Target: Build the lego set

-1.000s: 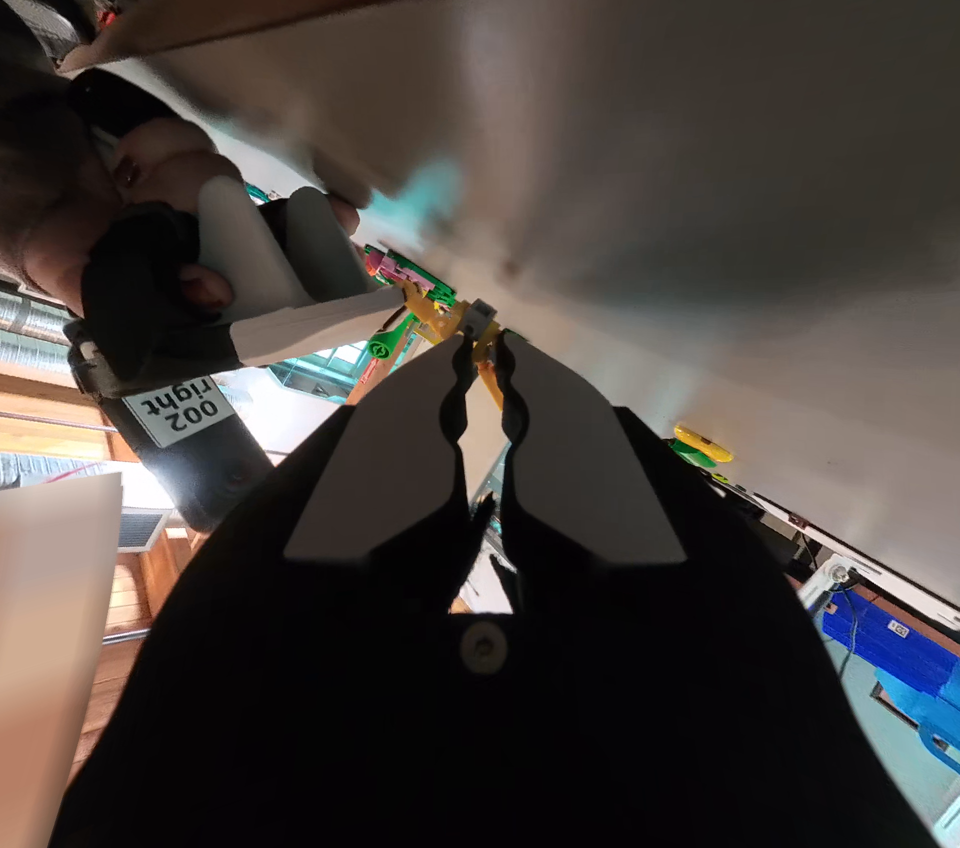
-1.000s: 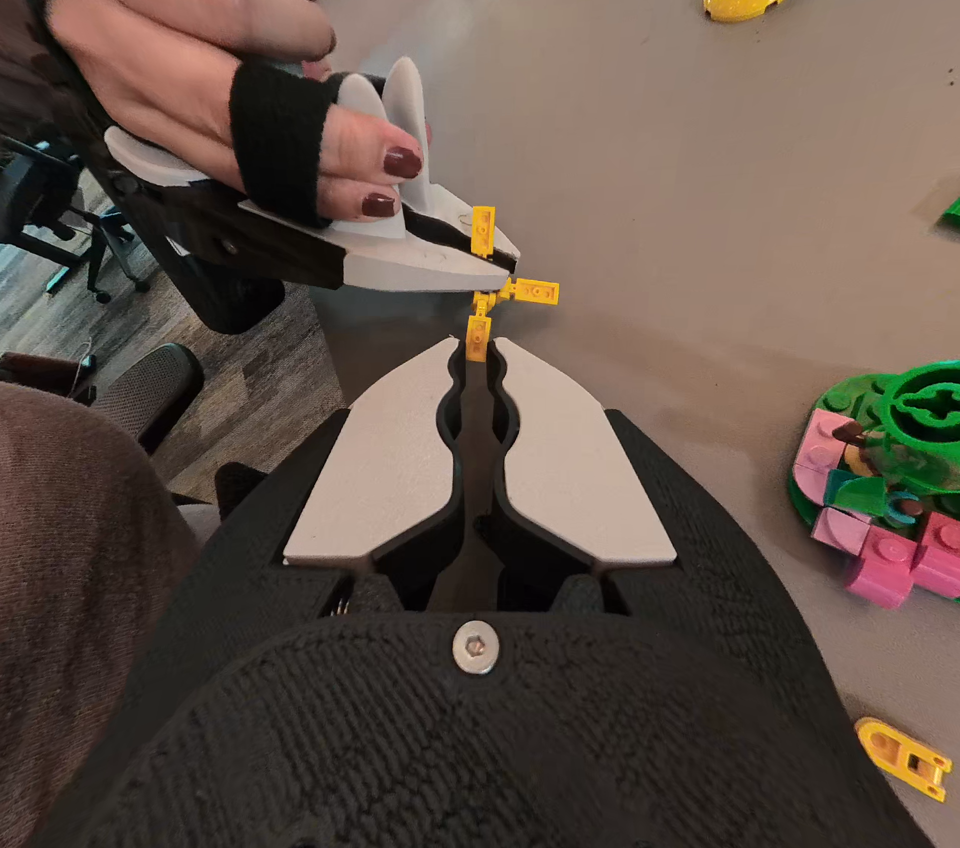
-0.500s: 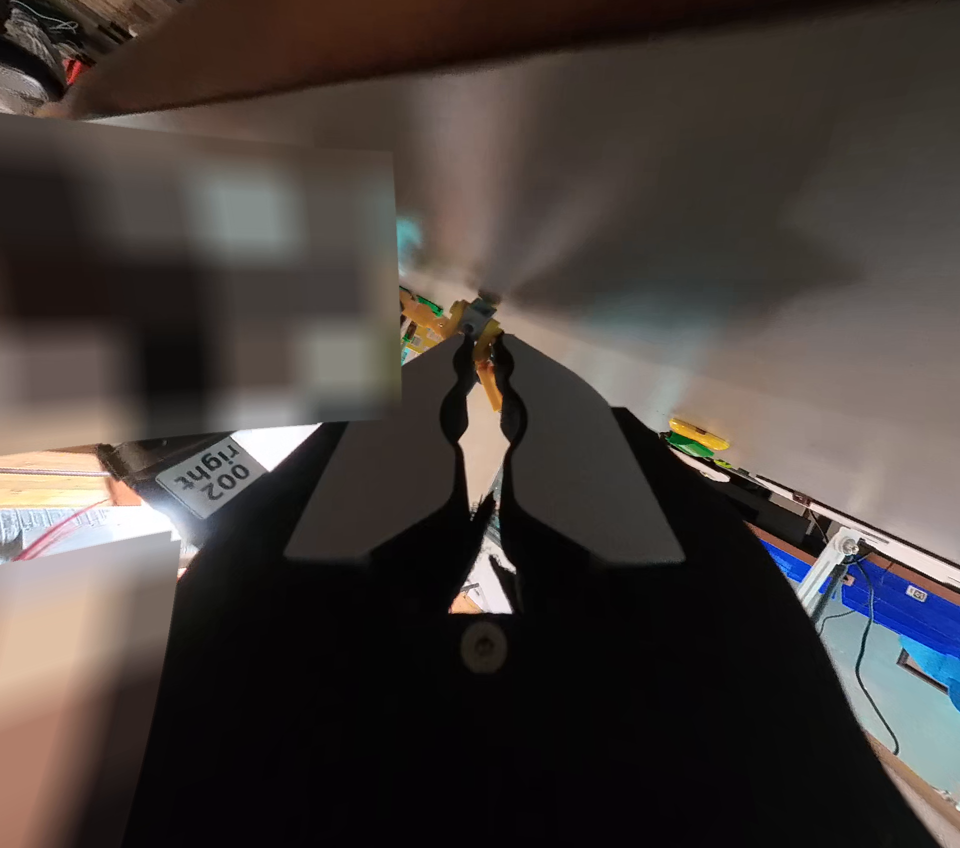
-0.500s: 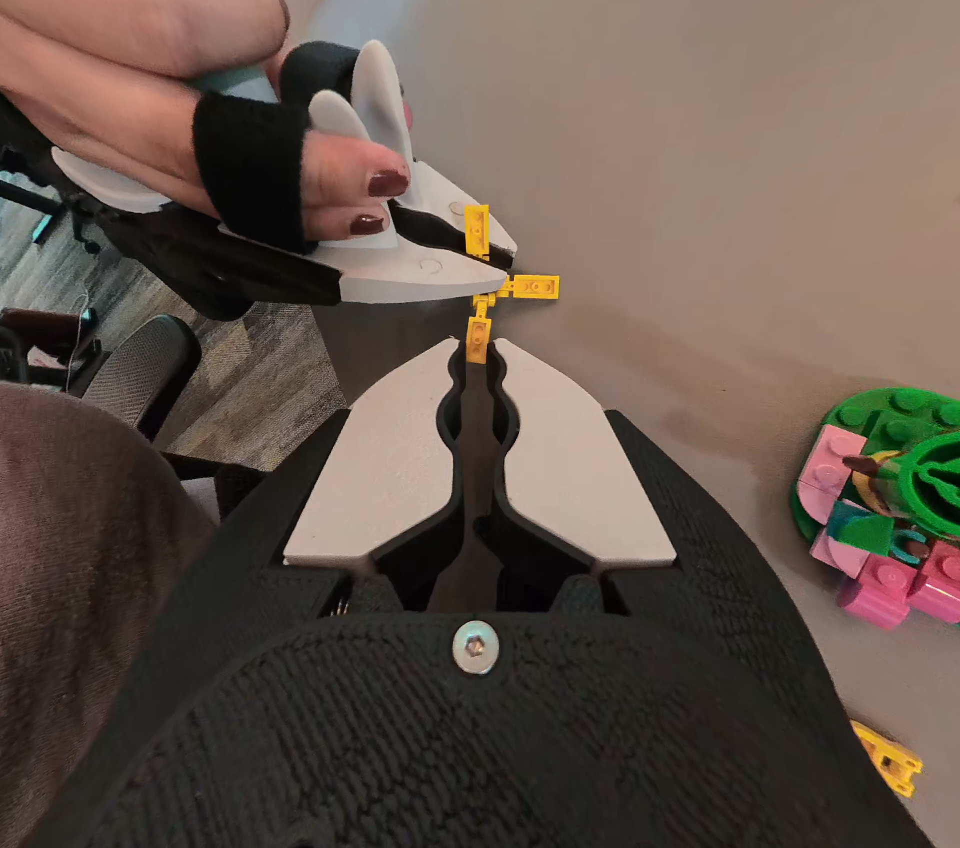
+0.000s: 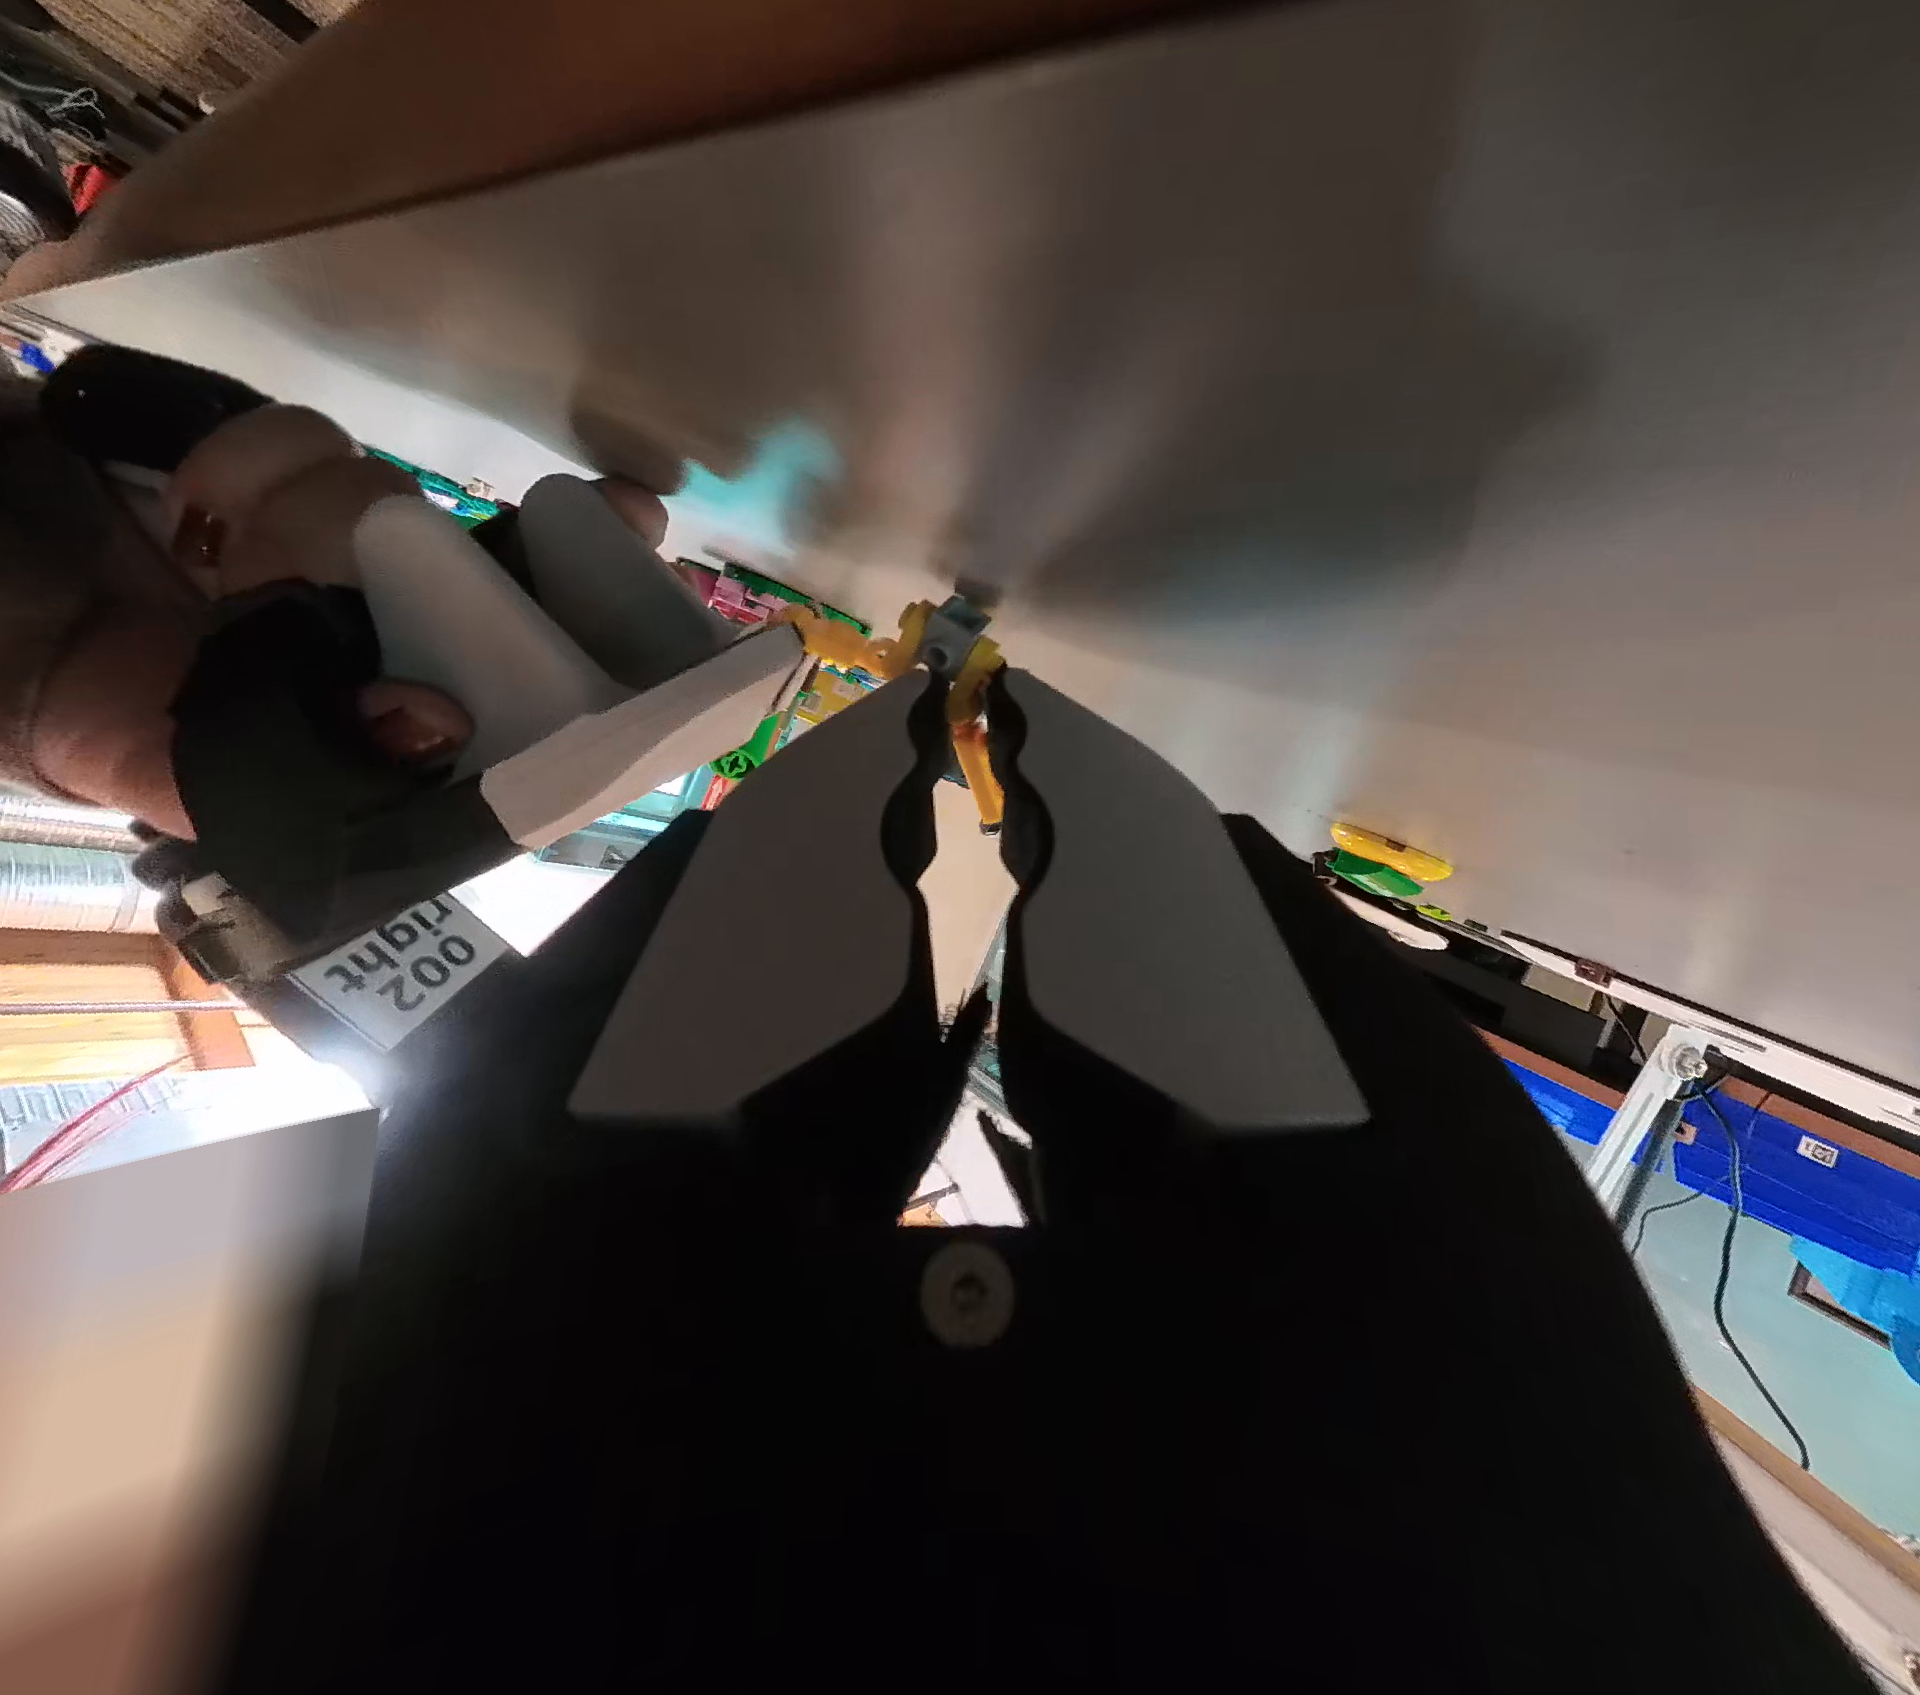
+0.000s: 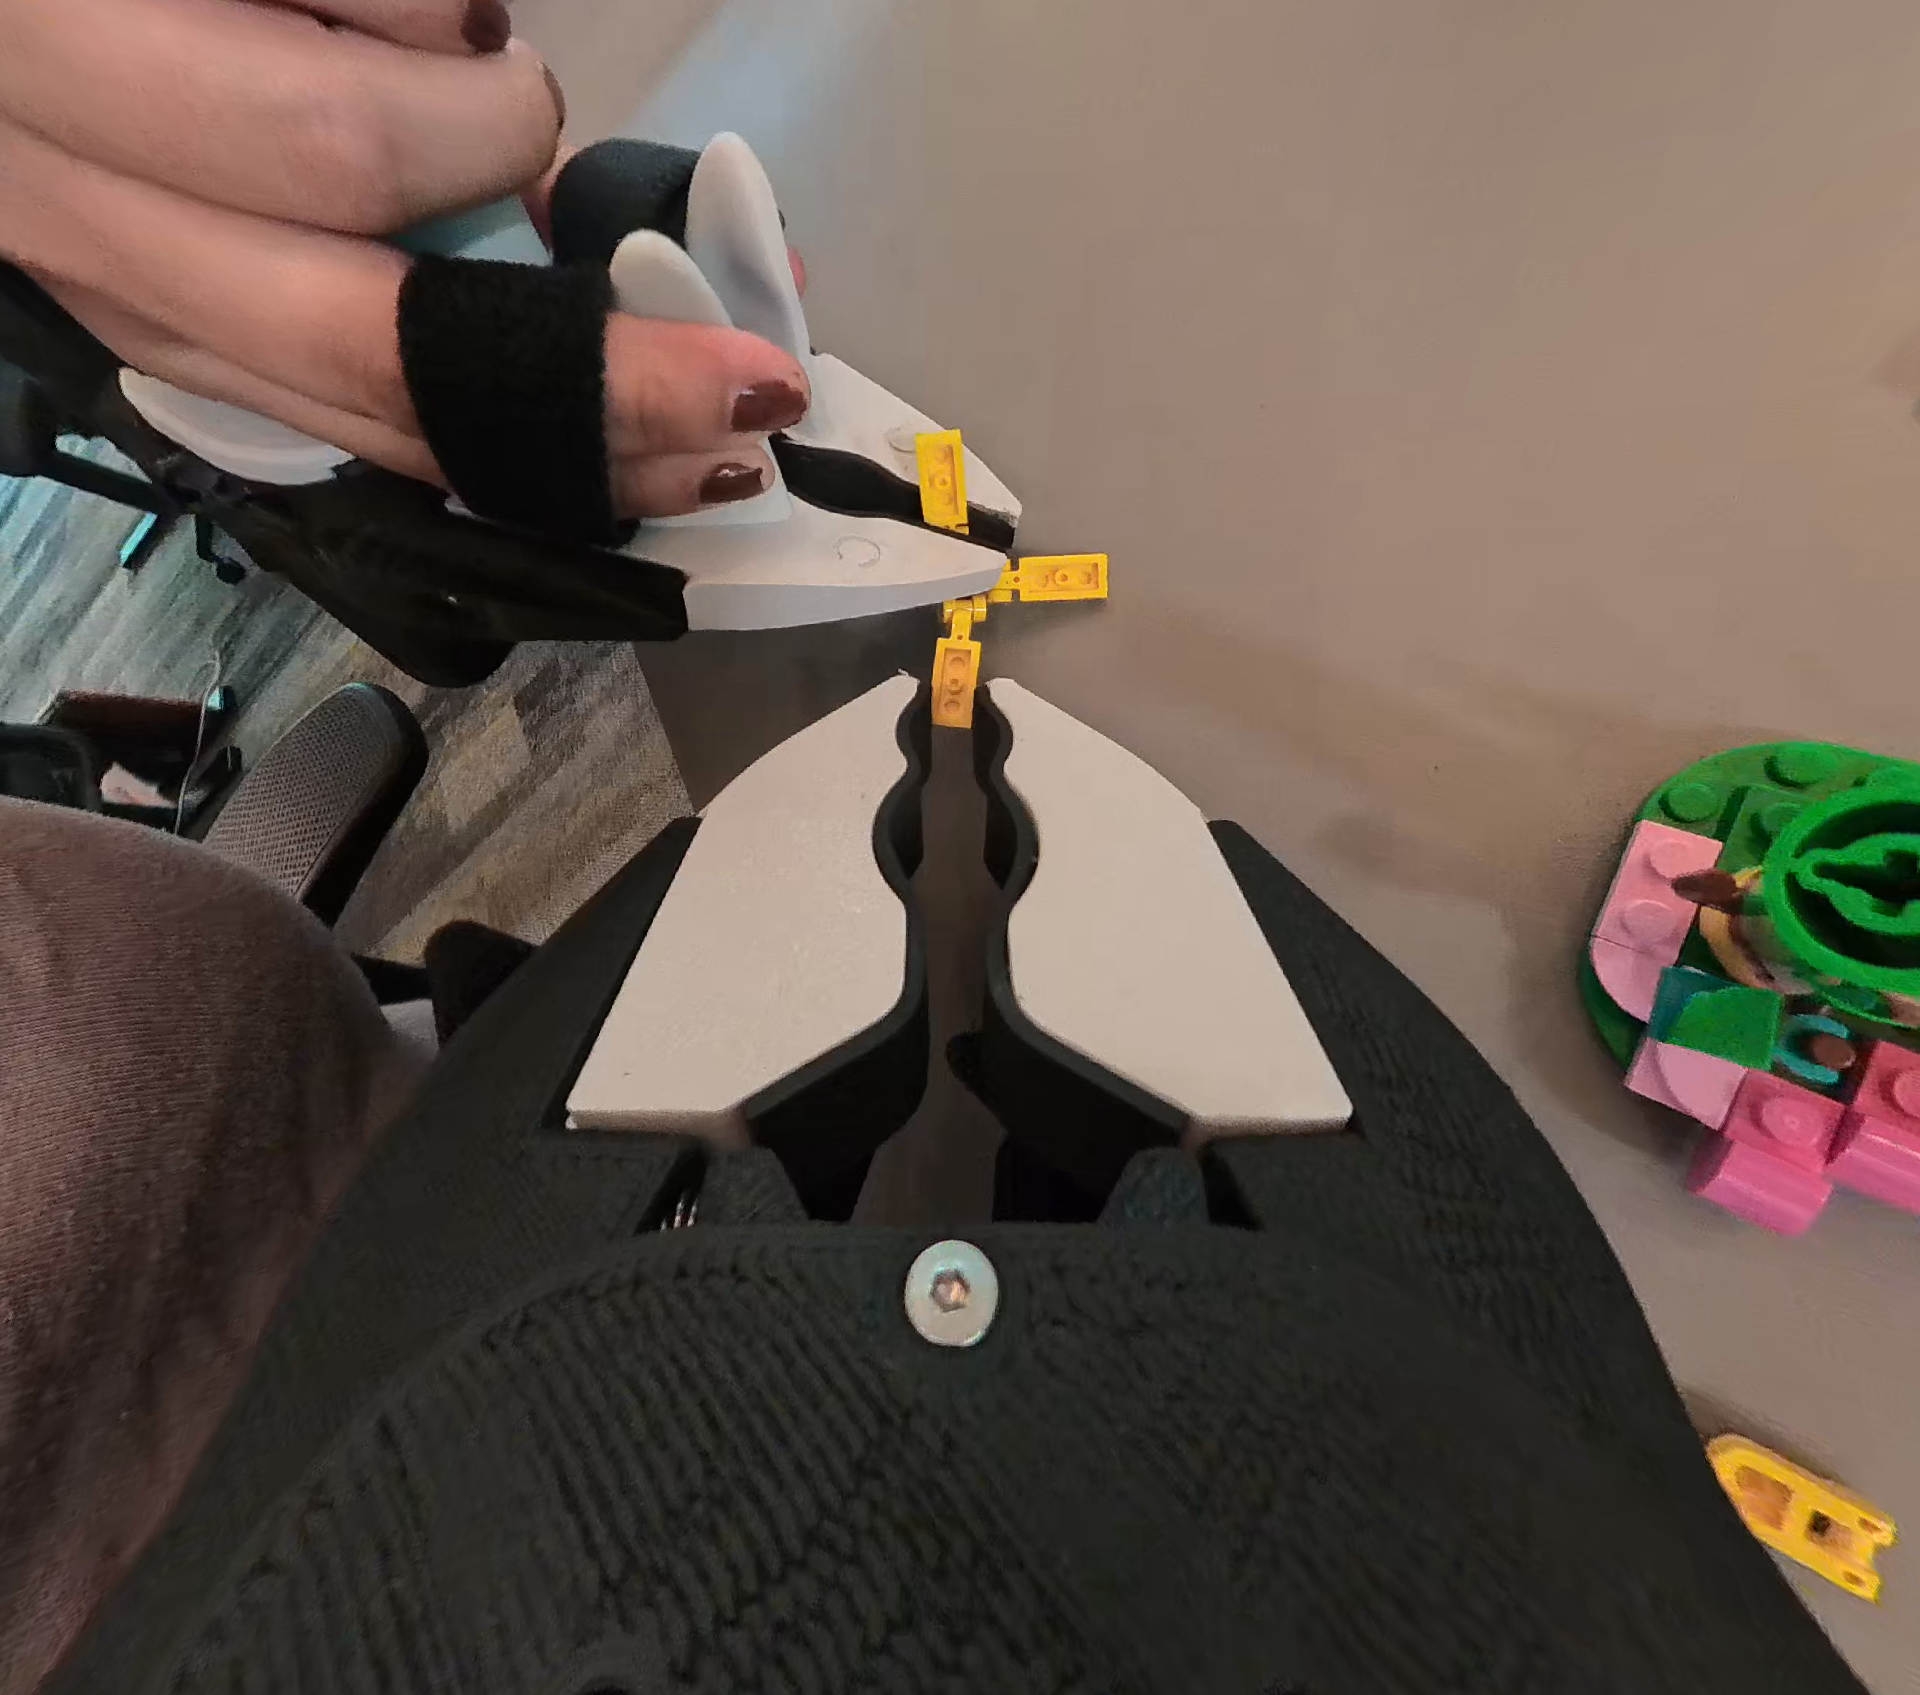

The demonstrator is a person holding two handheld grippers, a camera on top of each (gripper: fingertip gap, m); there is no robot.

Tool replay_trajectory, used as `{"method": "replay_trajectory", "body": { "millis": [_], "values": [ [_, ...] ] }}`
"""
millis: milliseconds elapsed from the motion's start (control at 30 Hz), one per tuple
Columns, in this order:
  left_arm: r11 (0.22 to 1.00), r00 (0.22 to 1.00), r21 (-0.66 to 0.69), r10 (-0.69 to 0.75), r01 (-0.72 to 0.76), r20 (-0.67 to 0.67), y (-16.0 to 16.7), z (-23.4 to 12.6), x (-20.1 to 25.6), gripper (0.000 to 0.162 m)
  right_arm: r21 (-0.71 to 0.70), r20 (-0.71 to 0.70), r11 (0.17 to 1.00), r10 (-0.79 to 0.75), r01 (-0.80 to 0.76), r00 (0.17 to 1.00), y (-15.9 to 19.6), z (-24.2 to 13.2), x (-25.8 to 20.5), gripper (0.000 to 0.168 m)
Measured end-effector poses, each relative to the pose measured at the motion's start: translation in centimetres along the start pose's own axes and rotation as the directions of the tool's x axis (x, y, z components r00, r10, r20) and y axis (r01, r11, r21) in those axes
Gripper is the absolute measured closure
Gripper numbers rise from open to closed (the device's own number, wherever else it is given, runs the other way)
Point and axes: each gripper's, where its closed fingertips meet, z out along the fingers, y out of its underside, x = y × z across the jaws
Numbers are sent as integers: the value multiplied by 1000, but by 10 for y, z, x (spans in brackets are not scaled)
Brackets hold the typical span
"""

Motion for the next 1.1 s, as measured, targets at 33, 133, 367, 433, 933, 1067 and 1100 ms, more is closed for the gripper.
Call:
{"method": "replay_trajectory", "body": {
  "millis": [33,133,367,433,933,1067,1100],
  "values": [
    [1000,1000,1,1,-1,0,0,0,0,154,9,1,1000,3,-3,1000,0,0,0,164],
    [1000,1000,6,-15,15,2,0,0,0,156,40,8,999,21,-21,1000,-2,-1,0,163],
    [1000,1000,4,-23,23,-2,0,0,0,156,59,-1,998,29,-29,1000,-4,0,1,163],
    [1000,1000,2,-27,27,-5,1,0,0,156,56,-5,998,22,-21,1000,-4,0,1,163],
    [999,999,14,-50,50,-18,1,0,1,156,88,-20,996,24,-22,1000,-8,0,3,164],
    [999,999,14,-52,52,-14,1,0,1,156,86,-30,996,14,-12,999,-8,1,3,164],
    [999,999,14,-50,50,-13,1,0,1,156,83,-32,997,13,-10,999,-8,2,3,164]
  ]
}}
